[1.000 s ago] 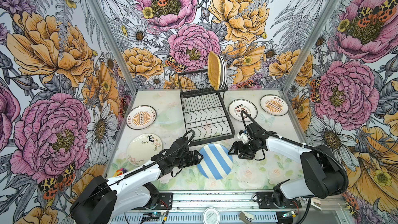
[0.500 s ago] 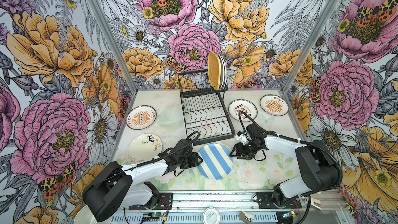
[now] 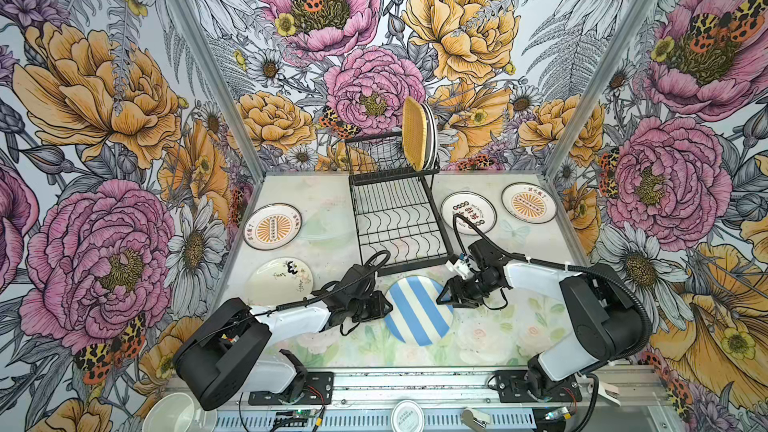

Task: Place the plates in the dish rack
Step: 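Grasp the striped plate's edge with right gripper while left gripper braces it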

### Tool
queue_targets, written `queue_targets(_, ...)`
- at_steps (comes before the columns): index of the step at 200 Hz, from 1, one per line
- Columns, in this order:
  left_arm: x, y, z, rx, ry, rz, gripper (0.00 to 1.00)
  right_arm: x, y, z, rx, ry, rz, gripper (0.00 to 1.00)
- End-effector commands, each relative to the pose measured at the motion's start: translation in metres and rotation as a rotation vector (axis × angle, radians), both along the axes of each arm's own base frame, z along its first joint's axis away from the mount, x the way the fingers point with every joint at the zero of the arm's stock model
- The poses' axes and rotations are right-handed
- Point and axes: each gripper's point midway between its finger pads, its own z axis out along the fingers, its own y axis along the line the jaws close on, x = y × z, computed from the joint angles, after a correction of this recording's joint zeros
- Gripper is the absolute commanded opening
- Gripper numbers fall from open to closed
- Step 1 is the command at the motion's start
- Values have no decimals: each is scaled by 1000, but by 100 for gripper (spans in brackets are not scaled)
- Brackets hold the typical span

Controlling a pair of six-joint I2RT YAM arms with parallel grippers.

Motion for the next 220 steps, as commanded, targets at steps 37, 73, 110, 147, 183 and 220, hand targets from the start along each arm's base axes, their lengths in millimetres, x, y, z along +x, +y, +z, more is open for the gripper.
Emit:
queue_targets(37,-4,-12,-7,-3,10,-44,25,-9,26,-1,56,-5,65,57)
queue_targets(73,-6,-18,-2,-16,7,-60,25,-7,29,12,69,-39,50,56)
queue_targets(110,-8,-20,-2,-17,8,-62,24,-6,26,18,62,-61,27,47)
queue_targets(147,-8,-19,-1,-15,5,-60,25,-7,26,25,71,-69,18,30)
queue_targets(183,-7,-19,0,-18,-1,-56,27,-8,26,30,83,-71,7,18)
queue_targets(220,-7,-16,5,-15,-15,-47,35,-9,25,34,87,-71,-5,3)
